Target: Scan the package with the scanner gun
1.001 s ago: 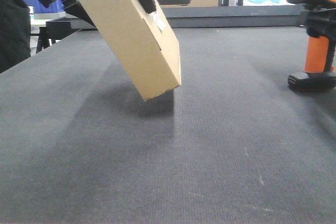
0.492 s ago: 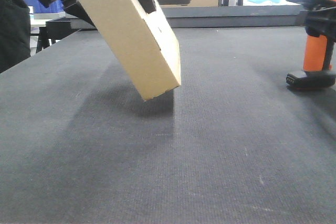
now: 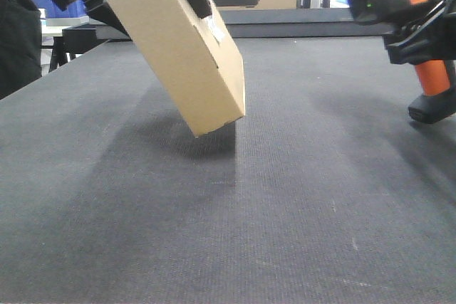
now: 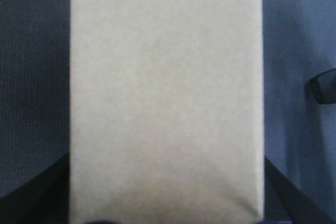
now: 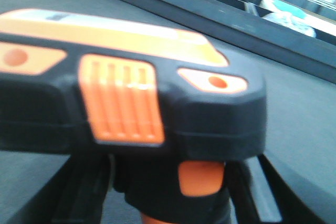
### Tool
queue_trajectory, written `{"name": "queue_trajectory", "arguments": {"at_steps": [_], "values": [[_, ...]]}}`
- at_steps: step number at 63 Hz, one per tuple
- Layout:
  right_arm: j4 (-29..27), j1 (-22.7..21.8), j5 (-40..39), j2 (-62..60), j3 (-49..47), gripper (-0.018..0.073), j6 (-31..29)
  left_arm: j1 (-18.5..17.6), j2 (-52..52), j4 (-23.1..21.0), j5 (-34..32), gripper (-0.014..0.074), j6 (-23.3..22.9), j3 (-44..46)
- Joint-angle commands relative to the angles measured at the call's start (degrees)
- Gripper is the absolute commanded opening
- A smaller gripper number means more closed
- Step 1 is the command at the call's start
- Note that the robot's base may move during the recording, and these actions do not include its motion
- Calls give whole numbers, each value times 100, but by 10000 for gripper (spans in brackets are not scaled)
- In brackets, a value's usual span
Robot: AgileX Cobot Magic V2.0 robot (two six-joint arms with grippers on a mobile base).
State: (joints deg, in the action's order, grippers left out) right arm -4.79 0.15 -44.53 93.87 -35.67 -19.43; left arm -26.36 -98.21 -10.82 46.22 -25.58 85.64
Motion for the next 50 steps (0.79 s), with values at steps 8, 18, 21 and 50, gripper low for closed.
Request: {"name": "queue_trajectory", "arguments": {"at_steps": [8, 18, 21, 50], "values": [[-205, -9, -675, -126, -40, -154, -102, -23, 29, -72, -22, -111, -5, 25], [-205, -9, -686, -126, -40, -155, 10, -23, 29, -72, 80, -111, -5, 25], [-205, -9, -756, -126, -40, -155, 468, -23, 29, -72, 80, -111, -5, 25], [-205, -9, -1876, 605, -40, -155, 3005, -23, 29, -72, 92, -111, -5, 25]]}}
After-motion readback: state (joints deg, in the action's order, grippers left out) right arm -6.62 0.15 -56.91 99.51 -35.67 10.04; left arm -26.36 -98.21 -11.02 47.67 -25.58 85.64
